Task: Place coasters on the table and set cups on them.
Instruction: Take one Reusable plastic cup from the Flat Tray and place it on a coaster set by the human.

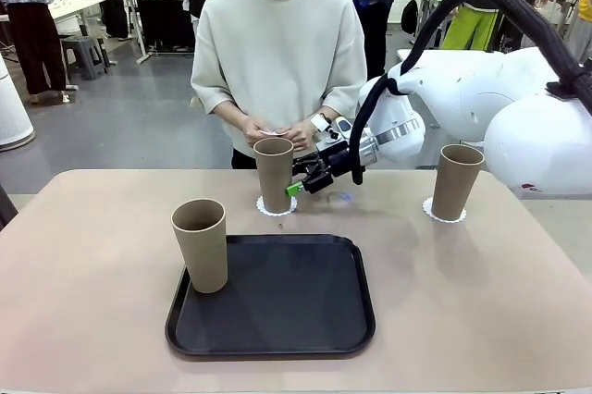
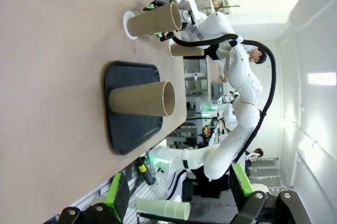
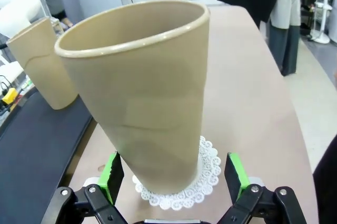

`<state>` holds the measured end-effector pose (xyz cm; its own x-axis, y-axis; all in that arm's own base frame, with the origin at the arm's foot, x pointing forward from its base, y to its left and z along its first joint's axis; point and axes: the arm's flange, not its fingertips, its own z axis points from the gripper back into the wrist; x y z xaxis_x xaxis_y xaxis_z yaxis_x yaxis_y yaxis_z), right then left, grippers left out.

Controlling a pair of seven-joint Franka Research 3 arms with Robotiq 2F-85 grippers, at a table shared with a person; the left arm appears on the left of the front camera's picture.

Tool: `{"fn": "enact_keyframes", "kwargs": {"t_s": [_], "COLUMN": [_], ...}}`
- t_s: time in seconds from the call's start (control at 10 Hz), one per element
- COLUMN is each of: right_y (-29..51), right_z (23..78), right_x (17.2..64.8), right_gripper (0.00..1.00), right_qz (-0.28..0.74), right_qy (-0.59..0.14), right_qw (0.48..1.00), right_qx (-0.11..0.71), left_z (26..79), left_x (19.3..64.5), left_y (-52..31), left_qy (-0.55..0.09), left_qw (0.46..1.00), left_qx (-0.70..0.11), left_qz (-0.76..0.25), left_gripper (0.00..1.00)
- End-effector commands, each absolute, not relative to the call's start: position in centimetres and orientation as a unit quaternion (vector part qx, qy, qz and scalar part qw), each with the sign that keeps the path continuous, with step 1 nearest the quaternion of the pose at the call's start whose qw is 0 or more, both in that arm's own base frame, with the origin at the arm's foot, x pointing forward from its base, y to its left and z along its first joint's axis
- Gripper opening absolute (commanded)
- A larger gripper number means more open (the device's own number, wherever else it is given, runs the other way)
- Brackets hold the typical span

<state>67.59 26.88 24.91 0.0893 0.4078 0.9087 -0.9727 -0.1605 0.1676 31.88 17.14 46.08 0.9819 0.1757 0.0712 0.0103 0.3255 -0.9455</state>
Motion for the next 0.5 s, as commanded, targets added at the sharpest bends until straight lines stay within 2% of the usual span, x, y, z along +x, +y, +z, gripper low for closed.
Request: {"fn": "enact_keyframes", "kwargs": {"t_s": [0.0,0.4], "right_y": [25.8,22.4], "right_z": [26.4,30.8], "right_x": [67.2,66.3], "right_gripper": [1.0,1.0], "right_qz": [0.605,0.61], "right_qy": [-0.281,-0.256], "right_qw": [0.602,0.658], "right_qx": [0.439,0.36], "left_z": [46.3,46.3], "left_x": [31.8,31.8], "left_y": [17.2,17.2], "left_qy": [-0.085,-0.085], "left_qw": [0.806,0.806], "left_qx": [-0.583,-0.583], "left_qz": [0.048,0.048], "left_gripper": [1.0,1.0]}}
